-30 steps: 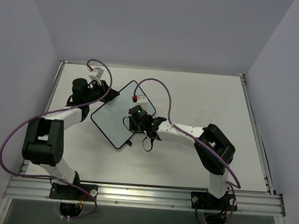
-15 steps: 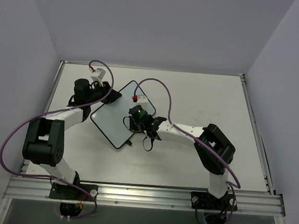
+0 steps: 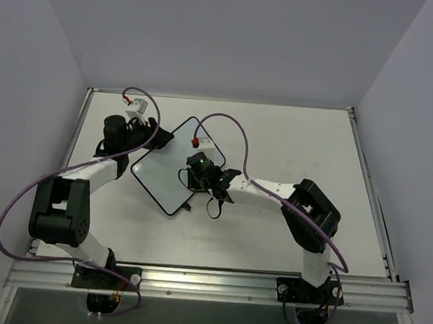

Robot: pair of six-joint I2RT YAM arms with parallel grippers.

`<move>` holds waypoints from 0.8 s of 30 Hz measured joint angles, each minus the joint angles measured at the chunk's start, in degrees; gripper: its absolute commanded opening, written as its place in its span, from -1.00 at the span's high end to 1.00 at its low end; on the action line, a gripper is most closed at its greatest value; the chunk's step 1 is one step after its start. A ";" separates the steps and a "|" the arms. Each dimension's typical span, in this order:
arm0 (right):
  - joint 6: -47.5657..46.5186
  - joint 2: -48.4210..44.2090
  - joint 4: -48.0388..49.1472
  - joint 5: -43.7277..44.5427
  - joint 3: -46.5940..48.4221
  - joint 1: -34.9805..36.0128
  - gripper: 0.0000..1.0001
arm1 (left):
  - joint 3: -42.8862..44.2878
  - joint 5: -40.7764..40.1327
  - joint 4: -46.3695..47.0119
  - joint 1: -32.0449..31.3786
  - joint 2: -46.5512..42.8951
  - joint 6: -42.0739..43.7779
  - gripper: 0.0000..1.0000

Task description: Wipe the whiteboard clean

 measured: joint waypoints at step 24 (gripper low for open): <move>0.11 -1.20 -2.03 0.00 -0.04 -1.29 1.00 | -2.62 -27.36 -15.10 3.10 -15.89 -7.67 -0.24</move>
